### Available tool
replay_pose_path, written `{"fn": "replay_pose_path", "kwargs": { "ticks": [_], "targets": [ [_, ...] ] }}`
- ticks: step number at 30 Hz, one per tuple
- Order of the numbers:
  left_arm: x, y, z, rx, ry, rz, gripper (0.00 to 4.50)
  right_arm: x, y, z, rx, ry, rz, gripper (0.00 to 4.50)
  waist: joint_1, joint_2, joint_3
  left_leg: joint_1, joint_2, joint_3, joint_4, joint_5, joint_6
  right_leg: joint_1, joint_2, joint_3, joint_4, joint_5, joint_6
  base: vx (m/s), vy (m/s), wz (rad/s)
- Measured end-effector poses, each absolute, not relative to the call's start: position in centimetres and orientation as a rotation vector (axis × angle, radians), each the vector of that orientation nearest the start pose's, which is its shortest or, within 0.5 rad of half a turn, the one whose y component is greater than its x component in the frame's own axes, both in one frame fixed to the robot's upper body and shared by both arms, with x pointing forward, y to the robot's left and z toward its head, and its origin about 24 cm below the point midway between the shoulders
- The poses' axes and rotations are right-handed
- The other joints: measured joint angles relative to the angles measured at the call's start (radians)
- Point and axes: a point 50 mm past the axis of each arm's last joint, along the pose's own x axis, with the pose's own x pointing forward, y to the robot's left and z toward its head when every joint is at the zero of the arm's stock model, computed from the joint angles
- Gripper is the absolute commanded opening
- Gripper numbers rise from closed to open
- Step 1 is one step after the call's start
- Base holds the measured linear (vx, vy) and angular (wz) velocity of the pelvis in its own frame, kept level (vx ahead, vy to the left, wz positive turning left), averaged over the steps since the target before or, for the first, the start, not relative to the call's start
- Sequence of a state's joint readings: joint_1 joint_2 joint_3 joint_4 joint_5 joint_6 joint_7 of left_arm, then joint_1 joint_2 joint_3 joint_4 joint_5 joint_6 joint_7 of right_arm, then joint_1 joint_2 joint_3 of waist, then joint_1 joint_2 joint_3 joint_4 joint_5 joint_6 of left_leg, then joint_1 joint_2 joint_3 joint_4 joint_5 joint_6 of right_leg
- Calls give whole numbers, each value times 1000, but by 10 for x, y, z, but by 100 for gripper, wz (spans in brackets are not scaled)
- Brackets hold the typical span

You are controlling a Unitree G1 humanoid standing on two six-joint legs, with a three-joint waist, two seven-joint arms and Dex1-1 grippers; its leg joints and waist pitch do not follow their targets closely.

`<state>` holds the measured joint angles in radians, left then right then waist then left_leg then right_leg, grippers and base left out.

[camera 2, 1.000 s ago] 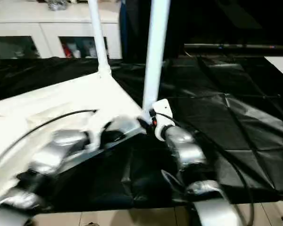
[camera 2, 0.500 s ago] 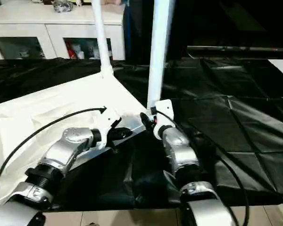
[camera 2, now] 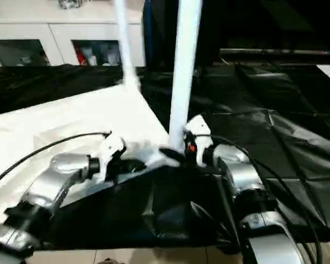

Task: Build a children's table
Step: Rotate leg to tighten

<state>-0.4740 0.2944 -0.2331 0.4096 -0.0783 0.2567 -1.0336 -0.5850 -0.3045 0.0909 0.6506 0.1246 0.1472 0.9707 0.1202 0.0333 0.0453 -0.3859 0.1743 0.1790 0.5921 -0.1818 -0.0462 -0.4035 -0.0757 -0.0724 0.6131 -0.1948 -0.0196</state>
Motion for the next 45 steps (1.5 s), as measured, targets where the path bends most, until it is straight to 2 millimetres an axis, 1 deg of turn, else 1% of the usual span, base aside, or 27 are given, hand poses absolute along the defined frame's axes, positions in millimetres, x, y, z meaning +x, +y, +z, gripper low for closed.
{"fn": "replay_pose_path", "kwargs": {
  "ticks": [1,2,4,6,7,11,18,21,24,25,28,30,32,34,36,37,41,44,45],
  "targets": [
    [303,116,47,190,390,-1193,0,333,-149,56,-111,323,1000,348,0,0,0,0,0,0,0,0,0,0,0,0,0,0,0,0,0,0],
    [303,116,47,189,391,-1196,0,332,-150,56,-114,325,1004,340,0,0,0,0,0,0,0,0,0,0,0,0,0,0,0,0,0,0],
    [302,117,46,189,393,-1200,0,332,-151,56,-115,329,1004,340,1,0,0,0,0,0,0,0,0,0,0,0,0,0,0,0,0,0],
    [302,118,46,191,395,-1199,0,332,-152,56,-114,332,1006,309,3,0,0,0,0,0,0,0,0,0,0,0,1,0,0,0,0,0],
    [302,119,46,192,396,-1199,0,332,-152,56,-114,333,1006,309,4,0,0,0,0,0,0,0,0,0,0,0,1,0,0,0,0,0],
    [301,119,47,193,398,-1204,0,332,-153,57,-116,336,1011,275,6,0,0,0,0,1,0,0,0,0,0,0,1,0,0,0,0,0],
    [301,118,46,187,399,-1193,0,331,-153,54,-106,333,992,264,8,0,0,1,0,1,0,0,0,0,0,0,1,0,0,0,0,0],
    [304,115,45,185,396,-1158,0,333,-149,51,-78,320,915,264,6,0,0,1,0,1,2,0,0,0,0,0,3,0,0,0,0,0],
    [314,106,45,194,392,-1089,0,341,-145,44,-10,293,728,263,0,0,0,3,0,1,2,0,0,2,0,1,2,2,-1,0,0,0],
    [320,99,45,201,389,-1045,0,346,-140,43,24,280,615,263,-4,0,0,4,-1,1,2,0,0,2,0,1,2,3,-2,0,0,0],
    [328,83,44,196,385,-982,0,354,-135,40,66,273,411,263,-4,0,-1,5,-1,1,2,0,-1,5,-1,1,0,4,-3,0,0,0],
    [329,78,43,190,384,-966,0,355,-133,39,76,272,354,263,-4,1,-1,5,-1,1,2,0,-1,6,-1,1,0,5,-2,0,0,0],
    [331,72,42,187,379,-950,0,357,-124,38,102,265,279,263,-4,3,-3,6,-1,1,2,0,-1,7,-2,1,-1,5,-2,0,0,0],
    [332,69,42,191,372,-951,0,357,-117,37,113,256,235,263,-5,3,-3,6,-1,1,1,0,-1,7,-2,1,-1,5,-2,0,0,0],
    [332,69,42,198,367,-952,0,357,-116,37,114,248,228,263,-6,4,-3,6,-1,1,1,0,-1,7,-2,1,-1,5,-2,0,0,0],
    [332,69,42,200,366,-952,0,357,-115,36,114,244,228,319,-6,3,-3,6,-1,1,1,0,-1,7,-2,1,-1,5,-2,0,0,0],
    [333,73,42,218,354,-932,0,356,-108,37,156,225,239,368,-12,4,-3,6,-1,1,0,0,-1,5,-2,1,-1,6,0,0,0,0],
    [334,76,43,225,346,-941,0,356,-109,38,147,216,297,380,-16,4,-3,5,-1,1,-2,0,-1,4,-1,1,-1,6,0,0,0,0],
    [334,78,43,224,347,-948,0,356,-112,38,143,214,315,397,-17,4,-3,4,-1,1,-2,0,-1,3,-1,1,-1,7,-1,0,0,0]
  ]
}}
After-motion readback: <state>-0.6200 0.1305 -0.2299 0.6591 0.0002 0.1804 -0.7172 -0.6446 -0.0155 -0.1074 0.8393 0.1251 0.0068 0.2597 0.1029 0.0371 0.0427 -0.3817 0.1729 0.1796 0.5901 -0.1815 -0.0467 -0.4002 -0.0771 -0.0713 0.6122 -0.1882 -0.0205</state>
